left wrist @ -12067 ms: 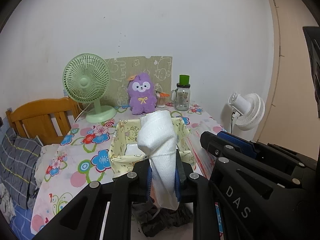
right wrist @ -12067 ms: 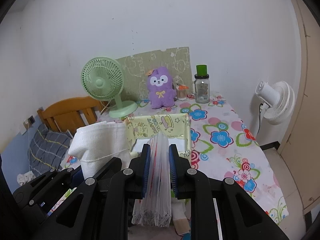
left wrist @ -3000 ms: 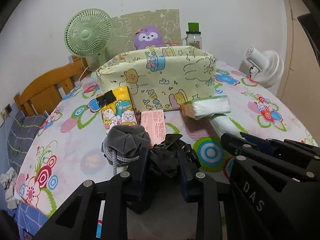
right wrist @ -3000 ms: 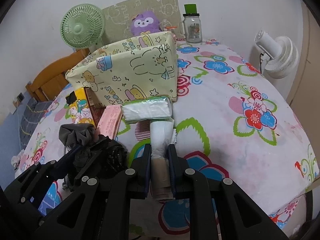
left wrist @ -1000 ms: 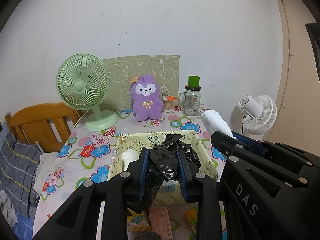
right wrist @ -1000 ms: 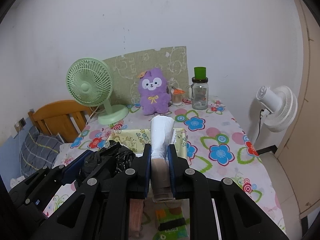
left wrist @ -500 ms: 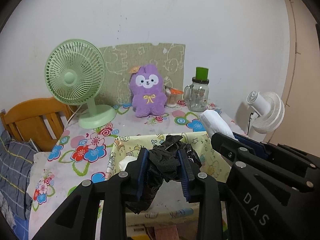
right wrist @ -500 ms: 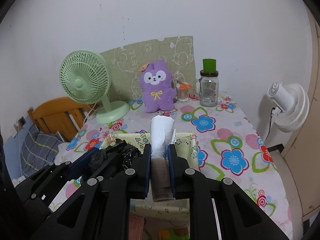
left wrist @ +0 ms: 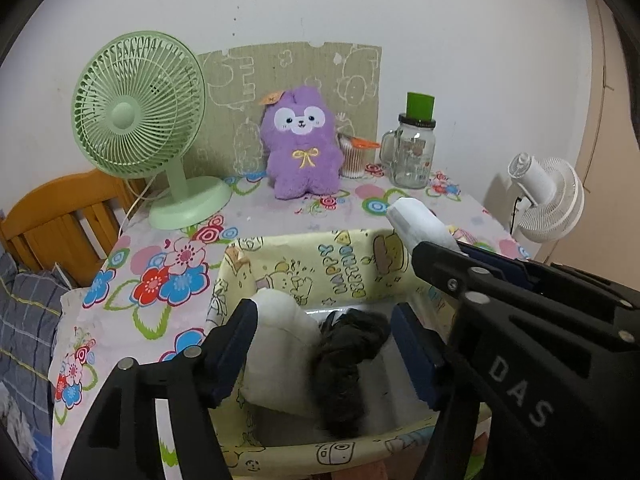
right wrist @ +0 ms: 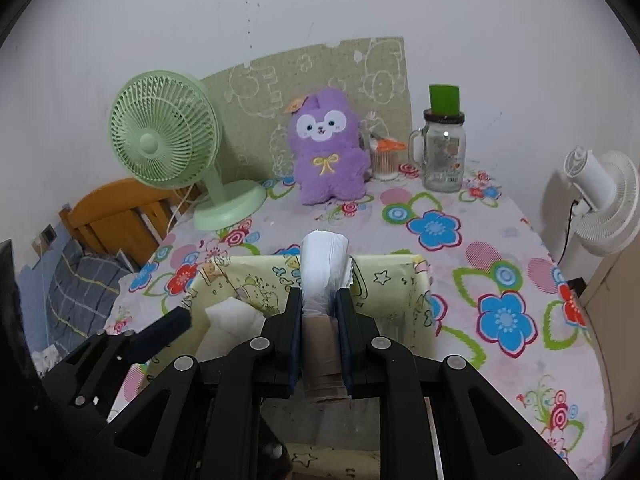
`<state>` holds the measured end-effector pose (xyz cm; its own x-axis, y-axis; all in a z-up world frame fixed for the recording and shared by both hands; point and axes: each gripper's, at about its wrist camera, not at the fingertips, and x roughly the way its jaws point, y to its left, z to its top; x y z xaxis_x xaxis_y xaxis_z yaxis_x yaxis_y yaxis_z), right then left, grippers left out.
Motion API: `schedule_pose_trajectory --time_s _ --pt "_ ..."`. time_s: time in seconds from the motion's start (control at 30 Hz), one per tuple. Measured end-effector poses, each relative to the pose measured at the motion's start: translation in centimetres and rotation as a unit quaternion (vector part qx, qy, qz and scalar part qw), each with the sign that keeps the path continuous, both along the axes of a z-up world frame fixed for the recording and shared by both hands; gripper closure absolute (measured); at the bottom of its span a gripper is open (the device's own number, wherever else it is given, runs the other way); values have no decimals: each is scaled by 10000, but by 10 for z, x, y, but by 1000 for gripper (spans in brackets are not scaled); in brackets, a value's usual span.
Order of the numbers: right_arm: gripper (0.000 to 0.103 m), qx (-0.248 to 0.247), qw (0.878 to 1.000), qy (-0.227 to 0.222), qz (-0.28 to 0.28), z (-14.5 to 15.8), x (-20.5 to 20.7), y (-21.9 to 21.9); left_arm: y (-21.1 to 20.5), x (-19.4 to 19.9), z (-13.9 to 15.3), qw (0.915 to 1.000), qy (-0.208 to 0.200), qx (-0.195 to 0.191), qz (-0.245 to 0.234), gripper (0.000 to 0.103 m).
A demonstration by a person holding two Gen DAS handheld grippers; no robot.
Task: Organize soft objects
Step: 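Open the right tool to drop the white roll into the basket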
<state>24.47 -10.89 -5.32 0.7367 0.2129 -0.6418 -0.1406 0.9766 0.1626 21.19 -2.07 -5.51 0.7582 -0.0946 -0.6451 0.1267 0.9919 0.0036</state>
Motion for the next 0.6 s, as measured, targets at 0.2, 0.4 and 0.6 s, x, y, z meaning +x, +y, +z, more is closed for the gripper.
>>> schedule_pose_trajectory --time_s 0.2,0.4,0.6 --pt "33 241 9996 -34 -153 -5 -1 -3 0 1 -3 10000 57 2 -36 17" --pt "28 80 9997 1 -219 -3 -7 -5 -2 -3 -1 10000 48 0 -36 11" --pt "20 -107 9997 -48 -211 2 -19 -6 -5 -14 7 10000 -45 -66 -41 6"
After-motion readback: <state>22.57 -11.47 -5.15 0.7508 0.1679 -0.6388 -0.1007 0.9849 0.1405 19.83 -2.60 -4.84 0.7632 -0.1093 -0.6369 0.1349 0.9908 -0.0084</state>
